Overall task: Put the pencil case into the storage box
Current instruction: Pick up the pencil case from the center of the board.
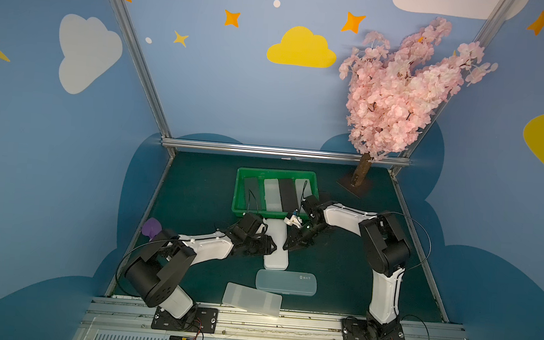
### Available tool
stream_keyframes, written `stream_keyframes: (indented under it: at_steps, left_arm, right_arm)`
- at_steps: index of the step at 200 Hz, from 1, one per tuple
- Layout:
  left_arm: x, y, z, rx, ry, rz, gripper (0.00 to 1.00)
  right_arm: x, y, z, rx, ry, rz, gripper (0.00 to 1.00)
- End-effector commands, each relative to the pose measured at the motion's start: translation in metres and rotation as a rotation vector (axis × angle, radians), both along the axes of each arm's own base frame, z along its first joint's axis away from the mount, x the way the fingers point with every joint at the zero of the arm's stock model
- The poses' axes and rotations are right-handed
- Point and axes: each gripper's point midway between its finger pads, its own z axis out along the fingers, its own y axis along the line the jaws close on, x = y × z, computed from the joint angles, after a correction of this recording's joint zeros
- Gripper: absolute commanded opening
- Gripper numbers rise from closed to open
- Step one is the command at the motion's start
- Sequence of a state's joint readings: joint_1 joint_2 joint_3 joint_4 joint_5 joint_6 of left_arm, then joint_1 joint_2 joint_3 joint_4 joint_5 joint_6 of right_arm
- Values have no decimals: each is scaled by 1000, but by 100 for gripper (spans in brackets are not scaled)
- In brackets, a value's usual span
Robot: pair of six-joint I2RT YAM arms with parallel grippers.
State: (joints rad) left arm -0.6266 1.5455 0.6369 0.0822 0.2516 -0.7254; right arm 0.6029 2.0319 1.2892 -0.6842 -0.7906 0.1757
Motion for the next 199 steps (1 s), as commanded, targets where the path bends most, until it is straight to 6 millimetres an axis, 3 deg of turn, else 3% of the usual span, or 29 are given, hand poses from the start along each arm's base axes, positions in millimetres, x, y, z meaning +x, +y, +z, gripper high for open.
stream_keyframes:
  at_steps: [1,22,61,132,199]
  left_arm:
    - [6,-24,28,-132,-94,-60,50]
    - [4,-27,36,-177,-97,-68,44]
    - [-2,-28,59,-249,-105,-80,44]
    - [-2,-39,60,-341,-71,-87,46]
    - [-4,-42,74,-362,-84,-113,32]
  right_arm:
    - [-4,25,10,103,7,48,26]
    - [-3,27,12,105,2,51,26]
    - [-1,28,13,102,-2,48,27]
    - [0,33,14,103,-4,51,27]
    - [1,35,19,112,-8,50,27]
